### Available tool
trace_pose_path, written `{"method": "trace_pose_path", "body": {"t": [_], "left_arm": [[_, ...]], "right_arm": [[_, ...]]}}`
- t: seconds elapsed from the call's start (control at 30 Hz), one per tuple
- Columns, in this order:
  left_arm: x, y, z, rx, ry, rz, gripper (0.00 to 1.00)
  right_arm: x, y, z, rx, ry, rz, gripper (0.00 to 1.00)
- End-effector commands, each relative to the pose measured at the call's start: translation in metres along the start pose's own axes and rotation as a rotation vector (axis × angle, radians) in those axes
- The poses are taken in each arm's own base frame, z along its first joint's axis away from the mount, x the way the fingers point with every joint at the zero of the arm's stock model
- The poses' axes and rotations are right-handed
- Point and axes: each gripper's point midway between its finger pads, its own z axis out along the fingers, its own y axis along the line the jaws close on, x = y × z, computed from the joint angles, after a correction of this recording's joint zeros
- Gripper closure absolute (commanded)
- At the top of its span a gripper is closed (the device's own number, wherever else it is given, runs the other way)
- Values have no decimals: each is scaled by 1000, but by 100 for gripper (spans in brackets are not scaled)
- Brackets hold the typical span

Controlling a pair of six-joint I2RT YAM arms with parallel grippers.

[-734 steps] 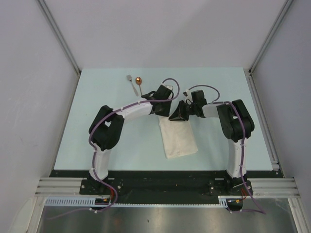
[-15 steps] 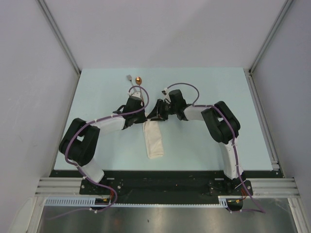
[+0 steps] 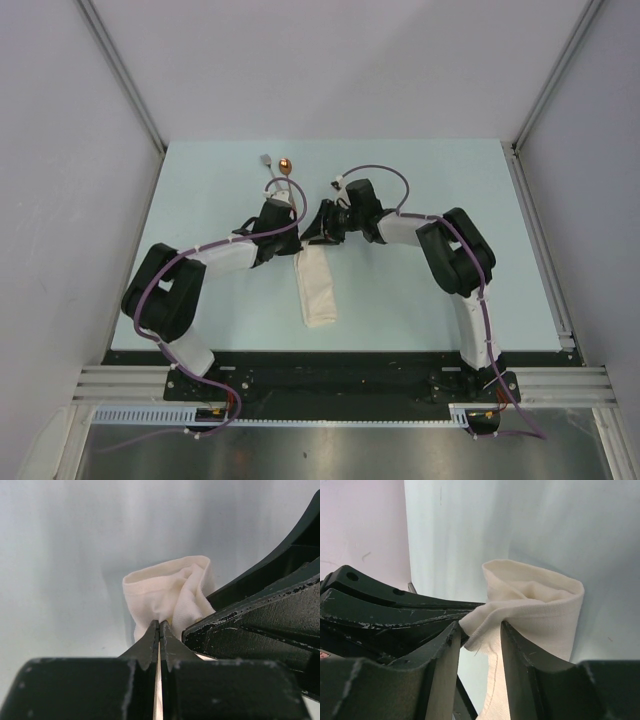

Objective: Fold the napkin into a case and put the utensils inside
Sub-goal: Stuff the top corner of the smaller-rectangle-folded napkin into the folded napkin.

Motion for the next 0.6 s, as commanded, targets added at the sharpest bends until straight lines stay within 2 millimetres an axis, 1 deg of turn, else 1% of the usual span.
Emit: {"method": "trace_pose_path", "body": {"t": [0.0,0.17,0.3,0.33,0.47,0.57], "left_arm": [[-6,-7,-6,37,-21,-11,100],[-7,-7,-6,37,-23,-11,100],[-7,-7,-6,37,-23,-12,100],[-7,-6,-6,36,-24,-12,100],[-7,-6,-7,39,-22,-13,100],[-9,-6,-8,40,-26,-14,100]], "right_arm": [[-20,35,-11,-43,-43,-82,57],[-23,36,-13,-22,-48,-92,57],[-25,36,-12,-14,-43,-97,59],[-25,37,-11,-18,-40,-97,60],[-23,40,-7,-20,-32,-100,61],[-19,36,0,-8,-15,-91,62]]}}
